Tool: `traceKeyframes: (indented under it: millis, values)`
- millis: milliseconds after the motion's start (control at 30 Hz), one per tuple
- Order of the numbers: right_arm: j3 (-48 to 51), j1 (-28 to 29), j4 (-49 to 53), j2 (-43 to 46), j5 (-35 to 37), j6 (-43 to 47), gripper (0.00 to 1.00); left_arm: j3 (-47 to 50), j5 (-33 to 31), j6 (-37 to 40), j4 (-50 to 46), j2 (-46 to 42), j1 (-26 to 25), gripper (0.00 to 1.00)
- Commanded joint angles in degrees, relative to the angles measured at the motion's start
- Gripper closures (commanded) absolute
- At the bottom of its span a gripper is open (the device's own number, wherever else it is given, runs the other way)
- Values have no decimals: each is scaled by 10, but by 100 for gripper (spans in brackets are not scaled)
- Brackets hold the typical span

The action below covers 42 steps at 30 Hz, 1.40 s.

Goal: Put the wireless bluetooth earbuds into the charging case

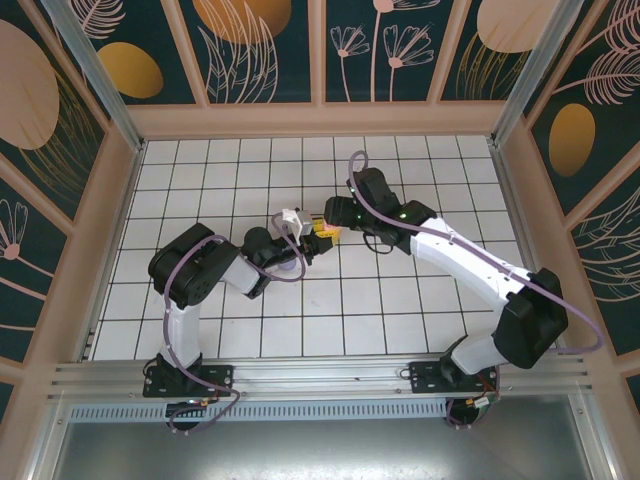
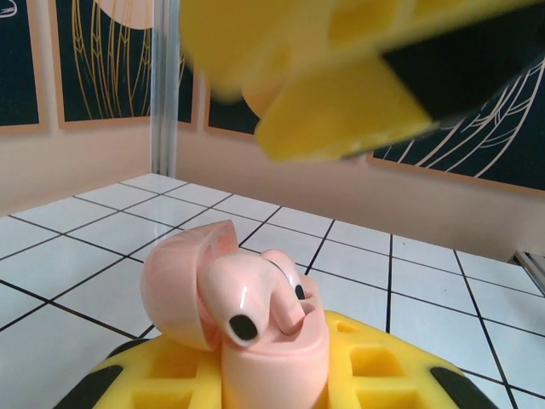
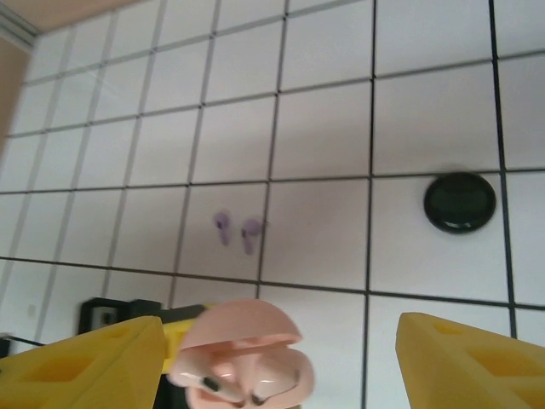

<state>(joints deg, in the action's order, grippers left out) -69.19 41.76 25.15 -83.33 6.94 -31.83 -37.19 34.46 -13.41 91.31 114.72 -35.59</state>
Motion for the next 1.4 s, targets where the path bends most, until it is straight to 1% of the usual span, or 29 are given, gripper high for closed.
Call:
traceKeyframes:
  millis: [0, 633, 1367]
  values:
    - [-25, 12, 12, -5, 14, 14, 27, -10, 9, -4, 127, -7, -1, 100]
    - [-41, 28, 12, -38, -7, 26, 28, -12, 9, -6, 126, -8, 0, 100]
    - [-21, 23, 24, -26, 16, 18, 29, -10, 8, -4, 126, -12, 0, 100]
